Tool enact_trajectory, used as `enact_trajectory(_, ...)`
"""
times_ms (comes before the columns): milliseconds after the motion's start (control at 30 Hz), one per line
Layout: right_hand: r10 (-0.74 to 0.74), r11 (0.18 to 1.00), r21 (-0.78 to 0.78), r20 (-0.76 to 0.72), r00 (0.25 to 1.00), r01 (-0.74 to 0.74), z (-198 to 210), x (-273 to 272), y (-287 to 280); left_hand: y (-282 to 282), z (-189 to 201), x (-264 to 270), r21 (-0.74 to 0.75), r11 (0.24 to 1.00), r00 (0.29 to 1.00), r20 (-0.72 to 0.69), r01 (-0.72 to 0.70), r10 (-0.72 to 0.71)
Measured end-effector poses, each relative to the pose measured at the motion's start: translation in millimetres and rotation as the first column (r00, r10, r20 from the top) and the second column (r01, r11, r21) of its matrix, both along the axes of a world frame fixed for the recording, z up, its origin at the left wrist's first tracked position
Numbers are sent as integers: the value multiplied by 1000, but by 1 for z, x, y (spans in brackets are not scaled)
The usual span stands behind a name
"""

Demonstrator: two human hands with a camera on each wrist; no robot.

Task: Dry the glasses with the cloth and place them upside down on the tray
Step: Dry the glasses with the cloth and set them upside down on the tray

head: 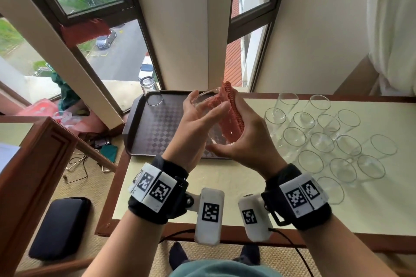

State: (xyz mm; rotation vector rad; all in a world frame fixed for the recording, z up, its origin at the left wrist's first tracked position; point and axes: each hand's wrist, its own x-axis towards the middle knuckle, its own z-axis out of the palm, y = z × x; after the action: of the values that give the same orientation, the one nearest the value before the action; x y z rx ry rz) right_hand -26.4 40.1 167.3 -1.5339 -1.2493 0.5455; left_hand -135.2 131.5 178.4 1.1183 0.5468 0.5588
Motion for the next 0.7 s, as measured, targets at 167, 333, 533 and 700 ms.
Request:
enact_trajectory(167,165,986,49,-458,874,-161,6,0,-5,-3,-4,-2,-23,999,995,92,38,-36)
enact_trajectory(333,121,992,15,-473,873,-129,6,3,-5,2,-4,-8,-39,992,990,80,123,-120)
enact_trajectory(533,15,1000,-20,-88,996,-17,0,1,-1,5,-3,-4,-15,999,999,-9,32,-32)
enact_trajectory(700,161,986,42,-496,853,-162,8,-1,-6,-6,2,-2,7,999,996,79,44,-44)
